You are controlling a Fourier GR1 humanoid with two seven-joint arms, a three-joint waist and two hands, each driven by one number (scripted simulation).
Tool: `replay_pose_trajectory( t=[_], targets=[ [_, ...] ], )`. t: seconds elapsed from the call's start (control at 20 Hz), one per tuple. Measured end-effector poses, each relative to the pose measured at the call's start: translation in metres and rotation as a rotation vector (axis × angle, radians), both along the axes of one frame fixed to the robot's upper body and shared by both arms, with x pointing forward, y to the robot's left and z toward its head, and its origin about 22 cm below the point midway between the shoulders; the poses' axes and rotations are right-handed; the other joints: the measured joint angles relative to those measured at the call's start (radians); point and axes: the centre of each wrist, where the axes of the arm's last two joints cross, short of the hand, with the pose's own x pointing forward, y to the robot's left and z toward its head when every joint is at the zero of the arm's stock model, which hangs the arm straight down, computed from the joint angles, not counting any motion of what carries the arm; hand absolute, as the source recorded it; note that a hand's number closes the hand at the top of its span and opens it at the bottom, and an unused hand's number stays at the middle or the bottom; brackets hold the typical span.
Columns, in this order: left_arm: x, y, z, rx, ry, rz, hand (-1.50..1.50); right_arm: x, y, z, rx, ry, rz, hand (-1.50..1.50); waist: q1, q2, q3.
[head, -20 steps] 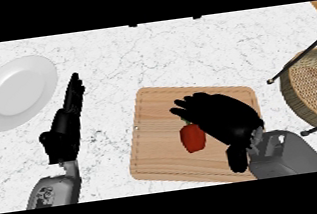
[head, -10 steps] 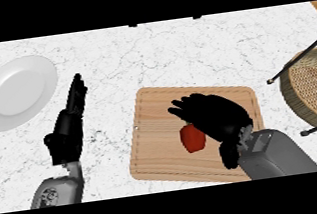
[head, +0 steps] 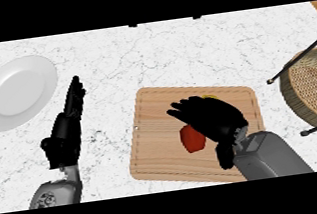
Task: Pick the bell pepper from the cutting board and place it in the tiered basket
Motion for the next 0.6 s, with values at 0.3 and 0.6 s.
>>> replay_pose_trajectory(
  t=[0.3,0.6],
  targets=[
    [0.002,-0.002,0.005,-0.005,-0.004,-0.007,0.00,0.002,0.004,-0.017,0.032,0.009,-0.011,-1.50,0.000,0.000,0.000],
    [-0.001,-0.001,0.002,0.000,-0.002,-0.001,0.00,-0.005,0.010,-0.034,0.091,-0.045,-0.031,1.50,0.000,0.000,0.000]
  ],
)
